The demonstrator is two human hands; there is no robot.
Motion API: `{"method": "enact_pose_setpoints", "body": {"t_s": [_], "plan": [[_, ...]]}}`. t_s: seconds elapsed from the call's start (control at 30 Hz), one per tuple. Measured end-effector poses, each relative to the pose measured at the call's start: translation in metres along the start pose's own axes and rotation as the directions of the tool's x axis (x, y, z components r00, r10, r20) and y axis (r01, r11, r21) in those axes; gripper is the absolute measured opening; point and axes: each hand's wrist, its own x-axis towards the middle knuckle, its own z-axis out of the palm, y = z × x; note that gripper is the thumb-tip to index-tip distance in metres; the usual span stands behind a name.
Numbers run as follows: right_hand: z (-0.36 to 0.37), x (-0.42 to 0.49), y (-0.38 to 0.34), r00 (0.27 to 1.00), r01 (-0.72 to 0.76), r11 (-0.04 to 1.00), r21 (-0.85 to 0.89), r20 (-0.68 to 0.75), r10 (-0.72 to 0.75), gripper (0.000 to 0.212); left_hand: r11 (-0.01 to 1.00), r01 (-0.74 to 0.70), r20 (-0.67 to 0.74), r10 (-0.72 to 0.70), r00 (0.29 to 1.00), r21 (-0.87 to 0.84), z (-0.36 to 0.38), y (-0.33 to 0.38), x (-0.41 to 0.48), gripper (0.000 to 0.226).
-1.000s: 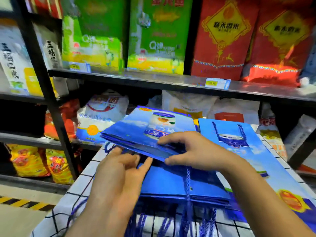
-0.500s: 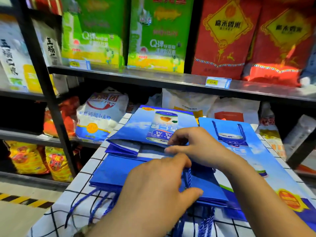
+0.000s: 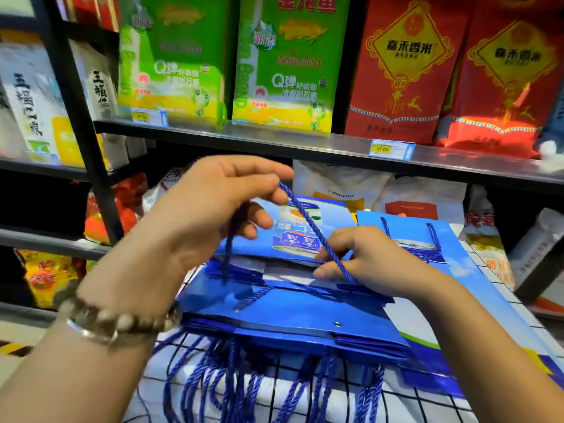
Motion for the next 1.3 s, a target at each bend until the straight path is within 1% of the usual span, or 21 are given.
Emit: {"method": "enact_pose_setpoints", "body": {"t_s": [0.17,0.23,0.27,0.3,0.33,0.37,0.4,0.47,0.57,0.67,0.77,0.87,0.97,1.03,1.07,1.1,1.13,1.17,1.2,1.23,1.3], "plan": [[-0.01,-0.005,0.006,0.987,-0.073,0.997,-0.039,0.138,0.077,0.033,0.993,0.12,0.022,-0.12,0.993,0.01,-0.013,-0.001,0.025,0.021],[-0.017,-0.008,0.005,0.971,-0.125,0.992,-0.002,0.204,0.123,0.033,0.976,0.211,0.045,-0.209,0.977,-0.047,-0.013,-0.008,0.032,0.023],[-0.019,-0.008,0.003,0.977,-0.13,0.991,0.034,0.174,0.122,0.033,0.964,0.249,0.062,-0.244,0.968,-0.096,-0.012,-0.012,0.035,0.024],[-0.022,-0.008,-0.001,0.992,-0.107,0.991,0.078,0.069,0.102,0.031,0.95,0.277,0.079,-0.268,0.96,-0.147,-0.01,-0.017,0.038,0.026],[-0.023,-0.007,-0.007,0.994,-0.054,0.99,0.13,-0.085,0.065,0.03,0.936,0.296,0.09,-0.283,0.955,-0.193,-0.008,-0.021,0.04,0.028],[-0.023,-0.005,-0.014,0.976,0.006,0.979,0.206,-0.215,0.039,0.029,0.924,0.307,0.093,-0.293,0.952,-0.23,-0.006,-0.024,0.043,0.031],[-0.024,-0.004,-0.024,0.961,0.055,0.954,0.293,-0.273,0.029,0.028,0.915,0.311,0.09,-0.297,0.95,-0.259,-0.004,-0.027,0.045,0.033],[-0.021,0.001,-0.041,0.979,0.055,0.923,0.381,-0.202,0.025,0.024,0.909,0.303,0.068,-0.296,0.953,-0.286,0.0,-0.031,0.05,0.037],[-0.007,0.016,-0.053,0.999,-0.045,0.962,0.269,-0.007,0.049,0.023,0.912,0.272,0.02,-0.28,0.96,-0.308,0.007,-0.032,0.052,0.038],[0.01,0.033,-0.058,0.99,-0.138,0.933,0.332,0.082,0.117,0.02,0.914,0.22,-0.028,-0.244,0.969,-0.342,0.012,-0.033,0.053,0.037],[0.018,0.042,-0.06,0.984,-0.178,0.857,0.483,0.101,0.148,0.013,0.931,0.165,-0.096,-0.206,0.974,-0.325,0.013,-0.036,0.055,0.04],[0.023,0.044,-0.059,0.982,-0.184,0.77,0.611,0.084,0.168,0.013,0.941,0.145,-0.118,-0.189,0.975,-0.306,0.013,-0.04,0.055,0.04],[0.029,0.044,-0.059,0.977,-0.194,0.699,0.689,0.073,0.199,0.015,0.941,0.131,-0.135,-0.181,0.974,-0.311,0.014,-0.042,0.054,0.04],[0.031,0.045,-0.058,0.977,-0.194,0.701,0.687,0.073,0.199,0.016,0.945,0.132,-0.113,-0.172,0.979,-0.298,0.012,-0.043,0.054,0.039],[0.032,0.045,-0.057,0.978,-0.195,0.713,0.673,0.076,0.195,0.018,0.965,0.132,-0.087,-0.155,0.984,-0.227,0.01,-0.044,0.053,0.036],[0.031,0.044,-0.055,0.977,-0.199,0.721,0.664,0.079,0.196,0.021,0.99,0.127,-0.065,-0.131,0.989,-0.068,0.007,-0.044,0.051,0.031],[0.03,0.044,-0.053,0.976,-0.202,0.719,0.665,0.078,0.201,0.022,0.981,0.105,-0.055,-0.097,0.994,0.166,0.001,-0.044,0.048,0.023],[0.027,0.043,-0.05,0.976,-0.202,0.711,0.674,0.075,0.206,0.021,0.901,0.063,-0.051,-0.045,0.998,0.429,-0.005,-0.044,0.043,0.014],[0.025,0.043,-0.047,0.975,-0.199,0.701,0.685,0.068,0.21,0.019,0.76,0.022,-0.038,0.003,0.999,0.65,-0.012,-0.044,0.037,0.007],[0.023,0.042,-0.044,0.975,-0.199,0.696,0.69,0.065,0.213,0.016,0.595,0.007,-0.023,0.019,1.0,0.803,-0.019,-0.046,0.03,0.013],[0.019,0.04,-0.04,0.975,-0.206,0.702,0.681,0.084,0.204,0.012,0.333,0.031,-0.005,-0.079,0.997,0.942,-0.027,-0.052,0.012,0.032]]}}
